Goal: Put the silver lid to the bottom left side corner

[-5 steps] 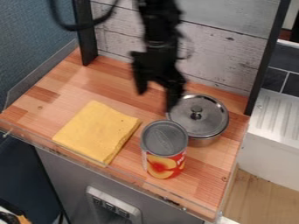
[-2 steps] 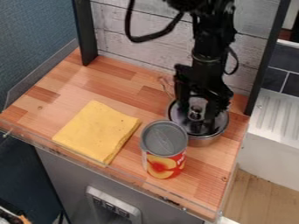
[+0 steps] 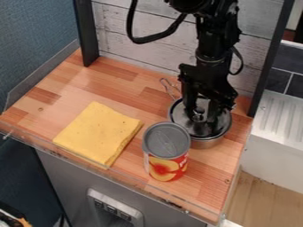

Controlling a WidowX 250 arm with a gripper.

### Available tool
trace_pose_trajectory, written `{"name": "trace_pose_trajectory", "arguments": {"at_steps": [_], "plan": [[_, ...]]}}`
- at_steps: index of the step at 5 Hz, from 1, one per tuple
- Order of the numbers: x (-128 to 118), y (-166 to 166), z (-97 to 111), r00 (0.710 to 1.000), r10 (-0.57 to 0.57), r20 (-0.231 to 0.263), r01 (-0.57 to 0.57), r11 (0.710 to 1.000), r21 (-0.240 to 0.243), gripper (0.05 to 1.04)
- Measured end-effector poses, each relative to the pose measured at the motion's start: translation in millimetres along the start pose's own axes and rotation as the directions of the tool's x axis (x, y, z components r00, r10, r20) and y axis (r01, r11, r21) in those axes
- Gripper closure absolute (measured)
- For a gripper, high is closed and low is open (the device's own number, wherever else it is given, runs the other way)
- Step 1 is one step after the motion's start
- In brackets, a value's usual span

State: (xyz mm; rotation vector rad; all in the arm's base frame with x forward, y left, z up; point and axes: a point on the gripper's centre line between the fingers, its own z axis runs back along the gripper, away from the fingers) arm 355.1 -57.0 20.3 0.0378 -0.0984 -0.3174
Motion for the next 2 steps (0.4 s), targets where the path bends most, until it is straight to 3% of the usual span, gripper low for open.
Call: {"name": "trace_pose_trajectory", "arguments": {"at_steps": [1,2], "plan": [[-2.3,0.8,0.1,1.0,-0.005,-0.002,0.005,1.0,0.007,0.65],[-3.8,1.4,2.0,1.0,-0.012,-0.009,0.012,1.0,0.011,0.8]]}}
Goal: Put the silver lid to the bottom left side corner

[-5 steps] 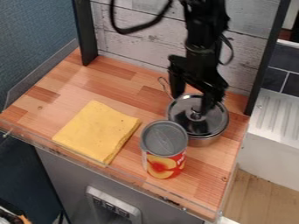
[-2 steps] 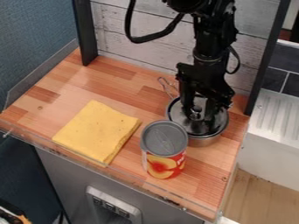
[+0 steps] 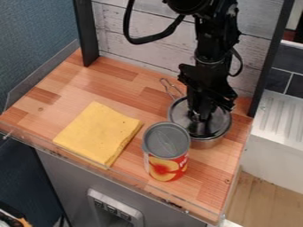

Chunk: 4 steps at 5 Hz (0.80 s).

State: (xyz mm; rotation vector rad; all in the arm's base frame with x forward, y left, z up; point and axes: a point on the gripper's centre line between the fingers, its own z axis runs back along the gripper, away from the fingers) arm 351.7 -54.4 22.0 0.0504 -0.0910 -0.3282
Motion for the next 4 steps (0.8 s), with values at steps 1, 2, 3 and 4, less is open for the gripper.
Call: {"name": "trace_pose_trajectory", "arguments": {"at_steps": [1,2,3,4], "plan": [[0.1,2.1,2.2,1.0,0.01,-0.011,-0.01,1.0,-0.016,0.801],[-0.1,8.4,3.8,1.0,0.031,-0.008,-0.031,0.998,-0.047,0.801],[5.9,22.0,44.8,0.992,0.074,0.104,-0.067,0.995,-0.068,0.801],[-13.9,50.5,71.7,0.982,0.138,0.126,-0.131,0.989,-0.065,0.801]]}}
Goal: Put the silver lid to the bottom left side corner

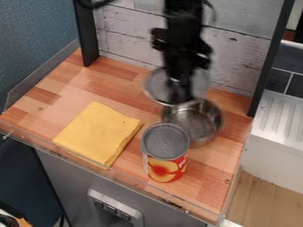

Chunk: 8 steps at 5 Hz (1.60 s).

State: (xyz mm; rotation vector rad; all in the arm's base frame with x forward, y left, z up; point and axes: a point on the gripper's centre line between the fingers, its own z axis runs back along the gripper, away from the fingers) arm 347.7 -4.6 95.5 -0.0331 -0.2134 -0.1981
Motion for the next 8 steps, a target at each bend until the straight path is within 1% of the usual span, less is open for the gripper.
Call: {"name": "trace_pose_trajectory", "arguments": {"at_steps": [1,2,3,4,5,6,7,8], "plan": [[-36.7,42.1,0.5,0.994,0.099,-0.054,-0.098,0.995,0.027,0.801],[-75.7,84.8,-9.8,0.973,0.211,-0.089,-0.205,0.976,0.079,0.801],[-100.9,129.0,-19.6,0.959,0.267,-0.095,-0.253,0.958,0.136,0.801],[-121.6,155.6,-34.3,0.949,0.291,-0.122,-0.273,0.951,0.148,0.801],[-133.0,171.8,-45.5,0.948,0.29,-0.129,-0.268,0.949,0.164,0.801],[-137.0,183.6,-52.5,0.947,0.288,-0.144,-0.259,0.947,0.191,0.801],[-146.2,195.8,-61.6,0.938,0.306,-0.161,-0.27,0.939,0.215,0.801],[-146.6,202.1,-61.8,0.937,0.309,-0.162,-0.267,0.934,0.238,0.801]]}}
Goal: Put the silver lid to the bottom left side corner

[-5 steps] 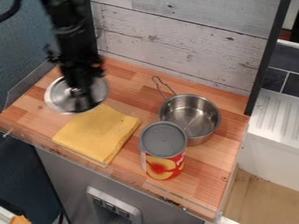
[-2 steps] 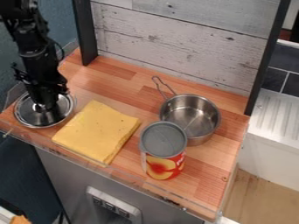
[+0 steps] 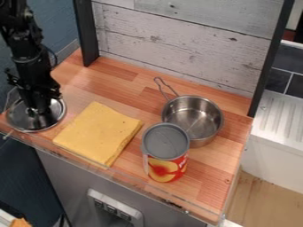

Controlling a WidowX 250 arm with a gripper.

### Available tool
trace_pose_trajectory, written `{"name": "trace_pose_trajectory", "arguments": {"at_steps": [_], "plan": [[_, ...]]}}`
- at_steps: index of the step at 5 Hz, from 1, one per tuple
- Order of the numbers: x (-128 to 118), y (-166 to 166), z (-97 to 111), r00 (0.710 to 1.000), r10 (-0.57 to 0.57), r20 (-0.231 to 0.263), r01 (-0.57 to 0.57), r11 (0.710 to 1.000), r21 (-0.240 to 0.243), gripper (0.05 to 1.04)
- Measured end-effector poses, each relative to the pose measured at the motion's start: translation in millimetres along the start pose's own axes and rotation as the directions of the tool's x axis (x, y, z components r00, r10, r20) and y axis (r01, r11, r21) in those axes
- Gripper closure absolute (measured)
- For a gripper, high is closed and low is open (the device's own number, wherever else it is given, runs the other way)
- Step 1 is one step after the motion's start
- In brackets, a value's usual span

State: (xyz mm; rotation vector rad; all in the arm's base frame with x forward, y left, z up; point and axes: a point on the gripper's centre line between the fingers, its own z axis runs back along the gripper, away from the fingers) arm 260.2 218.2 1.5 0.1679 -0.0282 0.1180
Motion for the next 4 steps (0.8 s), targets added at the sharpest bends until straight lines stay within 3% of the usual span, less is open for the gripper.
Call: {"name": "trace_pose_trajectory", "arguments": {"at_steps": [1,2,3,4], "plan": [[-1.8,5.2,-1.0,1.0,0.017,-0.005,-0.017,1.0,0.008,0.768],[-8.6,3.0,-1.9,0.999,0.031,-0.03,-0.031,0.999,-0.029,0.478],[-10.2,2.9,20.7,1.0,0.011,0.002,-0.011,0.998,-0.054,0.18],[-14.6,-0.8,40.3,0.999,-0.052,-0.002,0.051,0.995,-0.082,0.076]]}}
